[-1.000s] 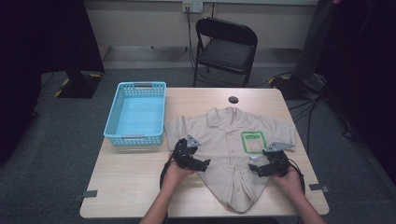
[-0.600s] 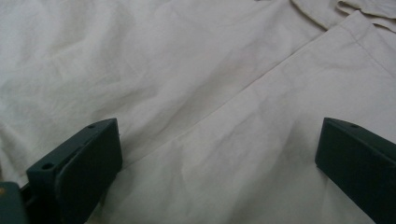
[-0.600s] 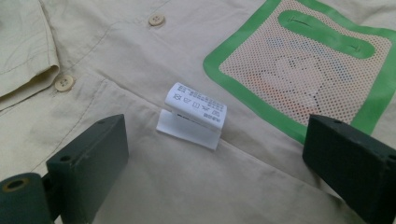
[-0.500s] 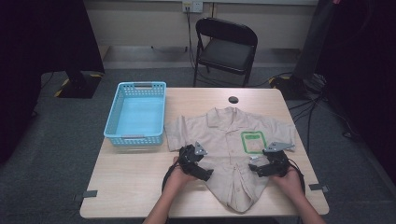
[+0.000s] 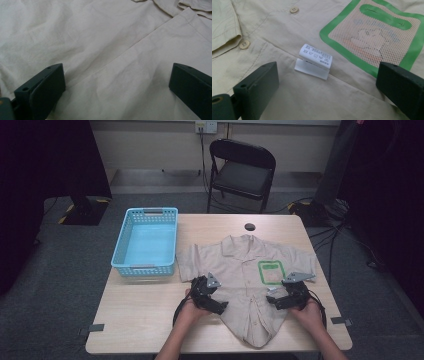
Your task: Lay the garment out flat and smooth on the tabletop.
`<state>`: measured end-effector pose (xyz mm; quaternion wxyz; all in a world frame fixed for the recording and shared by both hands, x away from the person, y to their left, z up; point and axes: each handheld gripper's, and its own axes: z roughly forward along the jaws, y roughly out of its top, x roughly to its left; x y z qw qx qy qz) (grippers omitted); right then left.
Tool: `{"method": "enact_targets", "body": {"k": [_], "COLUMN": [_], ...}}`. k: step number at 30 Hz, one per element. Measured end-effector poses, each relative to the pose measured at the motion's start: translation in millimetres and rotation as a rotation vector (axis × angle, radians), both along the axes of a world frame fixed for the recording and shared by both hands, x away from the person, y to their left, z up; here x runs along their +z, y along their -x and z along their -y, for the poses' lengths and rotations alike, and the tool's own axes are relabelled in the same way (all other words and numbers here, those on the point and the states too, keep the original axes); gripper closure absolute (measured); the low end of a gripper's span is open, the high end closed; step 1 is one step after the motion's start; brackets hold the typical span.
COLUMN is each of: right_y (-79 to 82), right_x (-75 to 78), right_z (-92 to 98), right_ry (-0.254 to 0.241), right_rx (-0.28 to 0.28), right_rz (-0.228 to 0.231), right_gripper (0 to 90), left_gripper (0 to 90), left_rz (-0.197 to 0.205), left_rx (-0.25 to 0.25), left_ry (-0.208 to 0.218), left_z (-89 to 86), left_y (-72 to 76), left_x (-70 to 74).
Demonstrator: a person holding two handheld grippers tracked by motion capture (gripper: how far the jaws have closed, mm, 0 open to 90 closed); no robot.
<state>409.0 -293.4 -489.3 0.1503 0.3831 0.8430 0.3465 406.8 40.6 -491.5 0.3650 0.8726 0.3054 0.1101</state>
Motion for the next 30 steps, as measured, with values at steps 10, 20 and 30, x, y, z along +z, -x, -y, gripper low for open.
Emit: {"method": "enact_targets", "body": {"k": [10,20,30], "right_y": [1.6,10.1,12.8], "right_x": [0.4,18.6,20.3], "right_z": [-0.4,-9.4,-28.4], "right_ry": [0.0,-0.053,-0.114], "right_rx": [0.007,0.1,0.214], "right_rz": [0.008,0.038,0.017], "right_gripper": [4.9,18.0,50.9], "left_gripper": [0.0,0.0,0.0], "left_rz": [-0.001,-0.001,0.0], "left_rx": [0.0,0.001,0.0], "left_ry": [0.0,0.001,0.0], "left_z": [0.0,0.0,0.0], "left_y": [0.0,0.0,-0.1], "left_x": [0.0,0.0,0.0]}}
